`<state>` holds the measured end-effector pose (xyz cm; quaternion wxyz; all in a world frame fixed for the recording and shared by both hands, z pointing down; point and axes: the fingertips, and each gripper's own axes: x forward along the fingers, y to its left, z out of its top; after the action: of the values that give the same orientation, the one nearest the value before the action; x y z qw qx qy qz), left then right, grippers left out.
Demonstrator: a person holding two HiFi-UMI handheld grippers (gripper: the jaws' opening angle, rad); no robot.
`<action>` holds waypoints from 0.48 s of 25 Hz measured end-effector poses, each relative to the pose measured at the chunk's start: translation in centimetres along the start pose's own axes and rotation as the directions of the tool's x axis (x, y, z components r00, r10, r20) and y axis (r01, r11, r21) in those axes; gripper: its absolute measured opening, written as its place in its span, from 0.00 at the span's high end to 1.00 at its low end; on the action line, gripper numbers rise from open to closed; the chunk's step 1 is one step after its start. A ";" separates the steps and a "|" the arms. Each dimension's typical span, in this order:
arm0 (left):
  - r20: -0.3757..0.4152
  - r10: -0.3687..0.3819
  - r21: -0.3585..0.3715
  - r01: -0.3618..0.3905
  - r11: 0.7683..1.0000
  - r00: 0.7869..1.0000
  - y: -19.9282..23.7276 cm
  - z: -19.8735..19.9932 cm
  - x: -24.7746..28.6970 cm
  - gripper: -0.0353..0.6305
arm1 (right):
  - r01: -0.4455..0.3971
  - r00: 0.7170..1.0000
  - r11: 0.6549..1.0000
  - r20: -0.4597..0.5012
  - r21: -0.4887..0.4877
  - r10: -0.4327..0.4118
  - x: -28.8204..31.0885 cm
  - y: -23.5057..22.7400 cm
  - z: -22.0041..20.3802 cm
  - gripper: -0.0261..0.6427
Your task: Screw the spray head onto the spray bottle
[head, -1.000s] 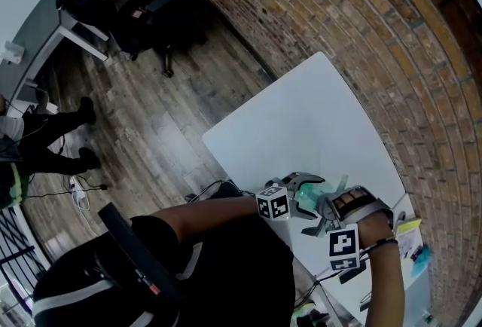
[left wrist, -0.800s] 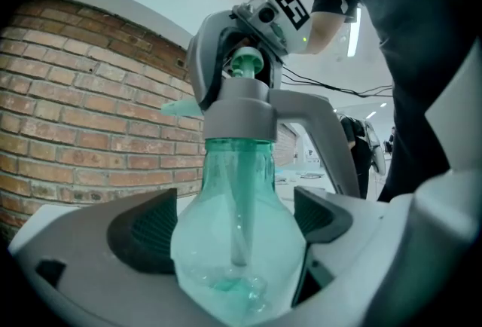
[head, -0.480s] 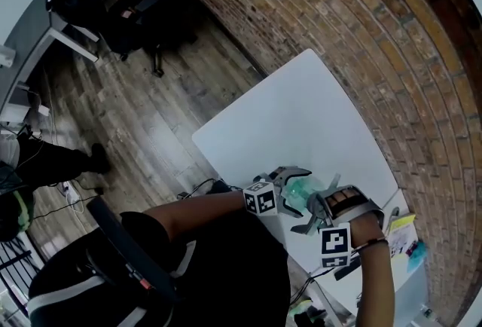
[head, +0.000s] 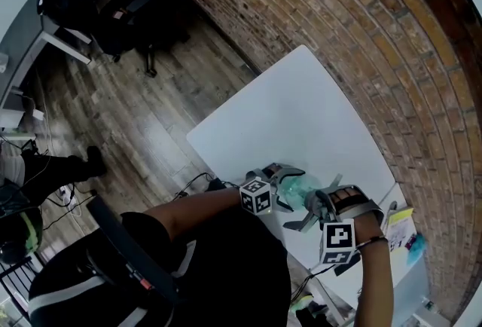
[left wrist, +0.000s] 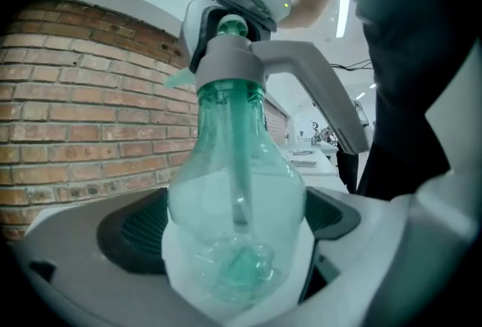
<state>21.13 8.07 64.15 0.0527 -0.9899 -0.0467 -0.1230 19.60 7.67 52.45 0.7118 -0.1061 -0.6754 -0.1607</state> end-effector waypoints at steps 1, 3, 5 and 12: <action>0.003 0.002 0.000 -0.002 1.000 1.000 0.0 0.0 0.0 0.10 | -0.004 1.000 0.999 0.020 0.051 0.003 0.0 -0.1 0.0 0.53; 0.008 0.003 -0.004 -0.003 1.000 1.000 0.0 0.1 0.0 0.10 | -0.019 0.998 0.988 0.059 0.152 0.010 -0.2 -0.1 -0.1 0.53; 0.009 0.001 -0.007 -0.001 1.000 1.000 -0.1 0.1 -0.1 0.10 | -0.030 0.996 0.974 0.087 0.225 0.011 -0.2 0.0 0.1 0.53; 0.020 -0.004 -0.003 0.005 1.000 1.000 0.1 0.0 0.0 0.10 | -0.052 0.984 0.910 0.174 0.411 -0.023 -0.1 -0.4 0.0 0.53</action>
<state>21.09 8.00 64.17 0.0506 -0.9911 -0.0493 -0.1130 19.45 7.35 52.32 0.6571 0.0285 -0.7533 0.0014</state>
